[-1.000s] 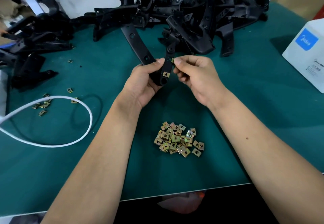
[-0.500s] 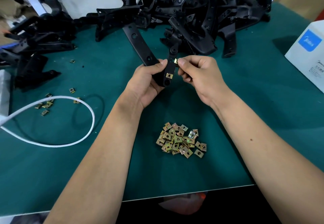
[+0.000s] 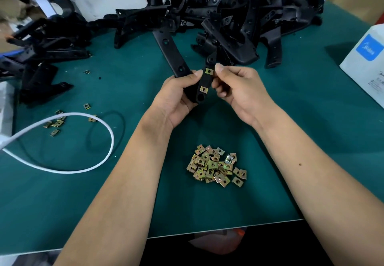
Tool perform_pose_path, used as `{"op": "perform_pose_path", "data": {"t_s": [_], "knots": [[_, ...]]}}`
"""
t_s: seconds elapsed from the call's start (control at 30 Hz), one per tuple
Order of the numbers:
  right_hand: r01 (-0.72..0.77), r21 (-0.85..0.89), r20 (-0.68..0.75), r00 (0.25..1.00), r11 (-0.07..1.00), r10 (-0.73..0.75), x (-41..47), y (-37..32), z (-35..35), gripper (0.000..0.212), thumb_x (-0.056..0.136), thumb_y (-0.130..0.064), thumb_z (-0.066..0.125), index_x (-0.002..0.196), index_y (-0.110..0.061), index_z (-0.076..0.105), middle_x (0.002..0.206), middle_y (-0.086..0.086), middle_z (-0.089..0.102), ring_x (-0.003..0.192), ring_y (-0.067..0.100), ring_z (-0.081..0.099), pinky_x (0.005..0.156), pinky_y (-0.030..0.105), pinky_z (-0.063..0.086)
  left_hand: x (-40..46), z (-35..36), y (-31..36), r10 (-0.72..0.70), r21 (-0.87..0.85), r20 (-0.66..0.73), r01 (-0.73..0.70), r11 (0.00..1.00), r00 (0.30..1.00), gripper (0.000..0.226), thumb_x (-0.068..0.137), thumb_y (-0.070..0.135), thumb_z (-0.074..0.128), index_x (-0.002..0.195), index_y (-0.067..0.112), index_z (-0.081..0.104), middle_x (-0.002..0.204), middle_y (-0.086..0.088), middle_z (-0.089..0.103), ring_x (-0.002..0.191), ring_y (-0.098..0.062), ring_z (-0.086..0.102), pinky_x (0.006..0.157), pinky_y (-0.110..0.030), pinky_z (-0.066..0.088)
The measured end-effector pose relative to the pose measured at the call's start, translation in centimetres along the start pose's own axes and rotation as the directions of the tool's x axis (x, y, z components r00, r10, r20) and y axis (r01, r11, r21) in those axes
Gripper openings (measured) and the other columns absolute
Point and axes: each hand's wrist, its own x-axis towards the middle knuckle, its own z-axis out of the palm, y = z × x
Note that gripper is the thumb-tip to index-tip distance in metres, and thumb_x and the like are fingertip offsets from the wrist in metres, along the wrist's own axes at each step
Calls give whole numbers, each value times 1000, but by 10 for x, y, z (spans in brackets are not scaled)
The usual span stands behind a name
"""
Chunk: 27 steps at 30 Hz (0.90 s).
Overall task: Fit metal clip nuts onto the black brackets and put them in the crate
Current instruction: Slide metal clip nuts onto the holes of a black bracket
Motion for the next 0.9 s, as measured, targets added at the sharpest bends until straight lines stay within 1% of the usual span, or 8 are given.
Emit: {"op": "perform_pose_path", "data": {"t_s": [0.13,0.27,0.4,0.5,0.6,0.7,0.8,0.9], "knots": [[112,-153,38,994,982,-107,-1,-3,-9,12,91,-17,78,101,-21,79,82,1,71,71,10,59,64,24,49,0,-3,2,-51,-91,-28,48,995,998,24,93,13,68,74,14,82,85,-3,77,72,-12,74,57,-23,55],[335,-540,157,941,772,-299,-1,-8,-23,66,79,-15,88,137,-35,63,110,-8,69,84,14,66,76,26,55,2,-13,7,19,154,-142,3,988,990,7,93,14,72,97,13,66,79,3,74,67,-11,71,54,-22,51],[437,-666,309,899,605,-309,-2,-3,-14,48,79,-17,89,123,-27,75,110,-7,70,95,13,67,74,18,50,0,-19,11,50,374,-180,21,927,982,39,89,13,76,125,12,61,93,-2,76,74,-12,72,55,-24,52],[486,-700,323,869,523,-375,-1,-2,-10,28,80,-18,88,107,-15,80,101,-4,72,94,8,67,76,8,42,0,-22,11,76,326,-184,-12,945,980,44,91,13,74,132,18,58,100,-4,76,81,-14,72,65,-26,54],[453,-751,248,868,481,-429,-1,-4,-13,23,84,-19,84,106,-12,79,99,-6,70,91,6,63,77,12,41,1,-29,12,166,306,-30,-149,940,986,40,88,15,76,126,23,64,112,-6,70,94,-17,70,79,-28,55],[420,-785,214,873,456,-438,-1,-6,-14,25,87,-17,81,112,-11,77,102,-3,68,92,6,60,80,13,41,1,-32,10,338,544,88,-329,772,937,38,79,14,83,115,21,73,120,-3,71,113,-17,67,95,-38,56],[410,-798,228,884,442,-409,-2,-6,-12,28,91,-15,78,119,-11,76,104,2,67,96,12,61,83,11,41,3,-27,3,441,673,110,-393,626,891,30,79,9,84,108,14,77,103,-1,76,101,-15,69,101,-46,54],[409,-800,239,888,440,-392,-3,-6,-10,25,92,-15,76,117,-11,76,103,2,66,95,13,61,83,8,39,3,-27,2,470,666,74,-395,633,880,24,81,5,82,100,18,78,96,-1,78,93,-16,71,98,-47,56]]}}
